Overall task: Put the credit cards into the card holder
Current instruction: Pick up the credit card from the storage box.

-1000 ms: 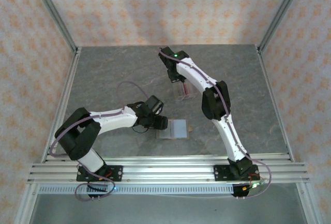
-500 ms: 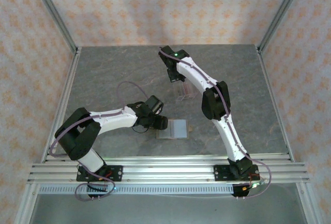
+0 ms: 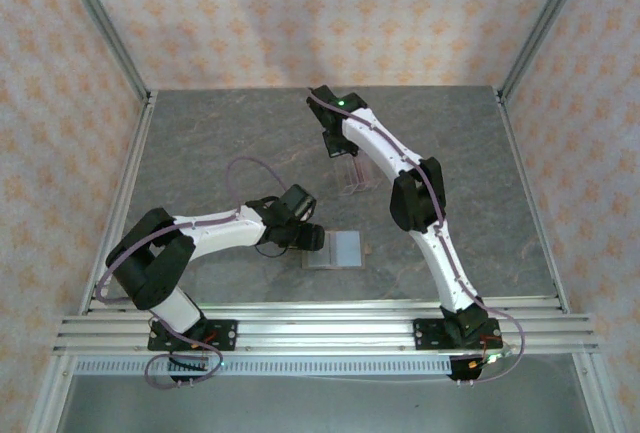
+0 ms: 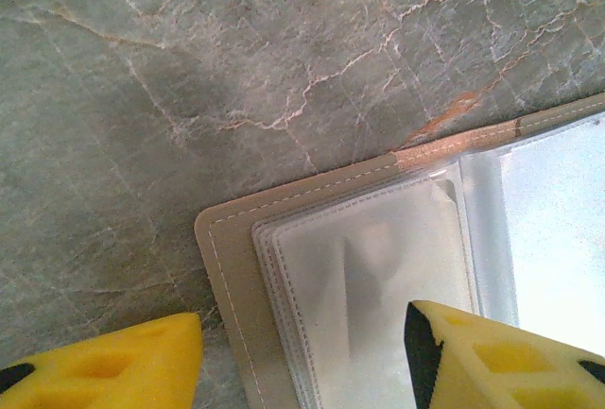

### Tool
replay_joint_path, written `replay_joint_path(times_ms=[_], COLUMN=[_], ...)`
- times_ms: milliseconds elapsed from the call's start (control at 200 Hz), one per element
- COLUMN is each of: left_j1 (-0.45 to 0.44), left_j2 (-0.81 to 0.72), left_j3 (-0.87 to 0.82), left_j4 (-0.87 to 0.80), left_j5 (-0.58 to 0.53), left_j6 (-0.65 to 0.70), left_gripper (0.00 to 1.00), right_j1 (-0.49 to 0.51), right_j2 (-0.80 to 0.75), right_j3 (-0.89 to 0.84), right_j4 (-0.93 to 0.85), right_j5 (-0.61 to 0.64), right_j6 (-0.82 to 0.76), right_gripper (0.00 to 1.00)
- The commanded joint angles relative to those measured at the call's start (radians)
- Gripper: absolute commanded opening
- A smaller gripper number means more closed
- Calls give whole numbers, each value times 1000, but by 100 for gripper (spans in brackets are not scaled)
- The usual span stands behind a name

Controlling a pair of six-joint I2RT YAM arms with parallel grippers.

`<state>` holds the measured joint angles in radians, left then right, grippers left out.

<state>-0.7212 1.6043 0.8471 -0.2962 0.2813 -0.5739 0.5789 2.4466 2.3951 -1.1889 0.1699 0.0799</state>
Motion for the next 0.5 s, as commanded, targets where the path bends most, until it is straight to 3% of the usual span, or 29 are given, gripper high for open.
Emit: replay_joint_path(times_ms=[0,495], left_j1=[-7,-7], left_j2=[-1,-14], left_j3=[9,14], left_j4=[-11,-31], left_j5=[-7,-16], left_j6=[9,-6], left_gripper=[59,59], right_j1=[-7,-5], right_j2=[-89,-177], right_j3=[30,19], right_j4=[-44,-76], right_j5=[-14,-66], right_j6=[-3,12], right_gripper=[0,0])
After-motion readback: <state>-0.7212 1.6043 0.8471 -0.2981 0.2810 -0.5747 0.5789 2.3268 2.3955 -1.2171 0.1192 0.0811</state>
